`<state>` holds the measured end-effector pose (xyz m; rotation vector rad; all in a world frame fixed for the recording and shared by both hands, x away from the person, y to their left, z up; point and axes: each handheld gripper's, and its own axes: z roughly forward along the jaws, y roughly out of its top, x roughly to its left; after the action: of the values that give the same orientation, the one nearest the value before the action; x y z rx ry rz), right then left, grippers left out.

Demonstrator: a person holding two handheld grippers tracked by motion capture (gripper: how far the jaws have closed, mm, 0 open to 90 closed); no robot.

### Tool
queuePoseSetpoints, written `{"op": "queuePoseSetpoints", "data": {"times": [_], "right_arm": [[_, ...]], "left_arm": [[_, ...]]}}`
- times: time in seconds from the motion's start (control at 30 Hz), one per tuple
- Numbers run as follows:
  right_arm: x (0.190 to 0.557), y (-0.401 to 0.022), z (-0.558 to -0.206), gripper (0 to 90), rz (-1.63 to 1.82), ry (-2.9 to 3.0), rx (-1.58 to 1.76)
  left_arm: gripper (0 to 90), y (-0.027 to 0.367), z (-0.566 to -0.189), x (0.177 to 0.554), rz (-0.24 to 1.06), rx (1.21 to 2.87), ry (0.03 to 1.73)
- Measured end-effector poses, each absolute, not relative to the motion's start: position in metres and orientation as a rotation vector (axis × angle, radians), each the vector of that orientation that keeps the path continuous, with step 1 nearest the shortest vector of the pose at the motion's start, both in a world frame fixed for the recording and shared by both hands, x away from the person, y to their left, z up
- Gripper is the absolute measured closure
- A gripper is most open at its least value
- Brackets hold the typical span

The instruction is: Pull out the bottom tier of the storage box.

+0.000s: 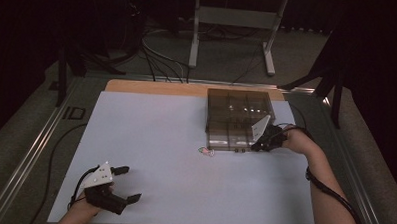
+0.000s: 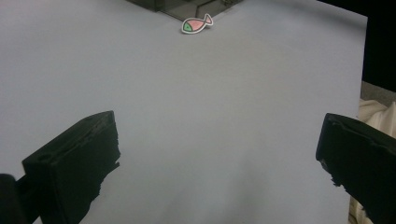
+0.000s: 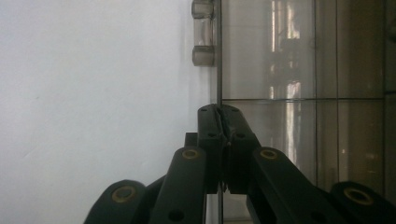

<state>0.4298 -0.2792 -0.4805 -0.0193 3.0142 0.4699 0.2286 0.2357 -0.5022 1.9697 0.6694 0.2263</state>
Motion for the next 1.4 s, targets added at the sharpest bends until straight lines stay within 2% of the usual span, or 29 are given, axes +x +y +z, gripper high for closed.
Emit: {"op": "queuePoseSetpoints", "data": {"times": [0.37,0.47,0.53,0.57,0.6,0.63,0.7,0.73,0.8,0.83,0.87,0.9,1.0,1.03,1.1,1.4], "right_arm": [[0.429,-0.279,-0.481,87.3,0.469,3.008,-0.008],[0.429,-0.277,-0.48,83.9,0.452,3.008,0.028],[0.428,-0.277,-0.478,78.4,0.446,3.001,0.081],[0.428,-0.276,-0.475,69.9,0.468,2.981,0.121],[0.428,-0.276,-0.475,69.9,0.468,2.981,0.121],[0.427,-0.275,-0.473,62.2,0.486,2.97,0.147],[0.426,-0.275,-0.472,59.7,0.504,2.96,0.163],[0.425,-0.274,-0.469,53.0,0.527,2.946,0.206],[0.425,-0.274,-0.469,53.0,0.527,2.946,0.206],[0.425,-0.274,-0.468,49.3,0.547,2.933,0.223],[0.423,-0.273,-0.463,38.6,0.623,2.912,0.283],[0.423,-0.273,-0.463,38.6,0.623,2.912,0.283],[0.42,-0.272,-0.46,22.0,0.698,2.874,0.387],[0.42,-0.272,-0.46,22.0,0.698,2.874,0.387],[0.418,-0.274,-0.461,13.7,0.754,2.831,0.482],[0.407,-0.28,-0.468,11.7,0.872,2.728,0.605]], "left_arm": [[0.0,0.236,-0.502,0.229,0.225,1.97,0.672],[0.0,0.236,-0.503,0.229,0.224,1.971,0.672],[0.0,0.235,-0.503,0.229,0.223,1.971,0.67],[0.0,0.235,-0.503,0.229,0.223,1.97,0.67],[0.0,0.235,-0.503,0.229,0.223,1.97,0.67],[0.0,0.235,-0.503,0.229,0.223,1.97,0.67],[0.0,0.236,-0.502,0.229,0.223,1.969,0.67],[0.0,0.236,-0.502,0.229,0.224,1.97,0.669],[0.0,0.236,-0.502,0.229,0.224,1.969,0.669],[0.0,0.236,-0.502,0.229,0.223,1.97,0.67],[0.0,0.235,-0.502,0.229,0.222,1.97,0.669],[0.0,0.235,-0.502,0.229,0.222,1.97,0.669],[0.0,0.235,-0.502,0.229,0.222,1.97,0.669],[0.0,0.235,-0.502,0.229,0.222,1.97,0.669],[0.0,0.236,-0.502,0.229,0.223,1.971,0.666],[0.0,0.235,-0.502,0.229,0.22,1.968,0.662]]}}
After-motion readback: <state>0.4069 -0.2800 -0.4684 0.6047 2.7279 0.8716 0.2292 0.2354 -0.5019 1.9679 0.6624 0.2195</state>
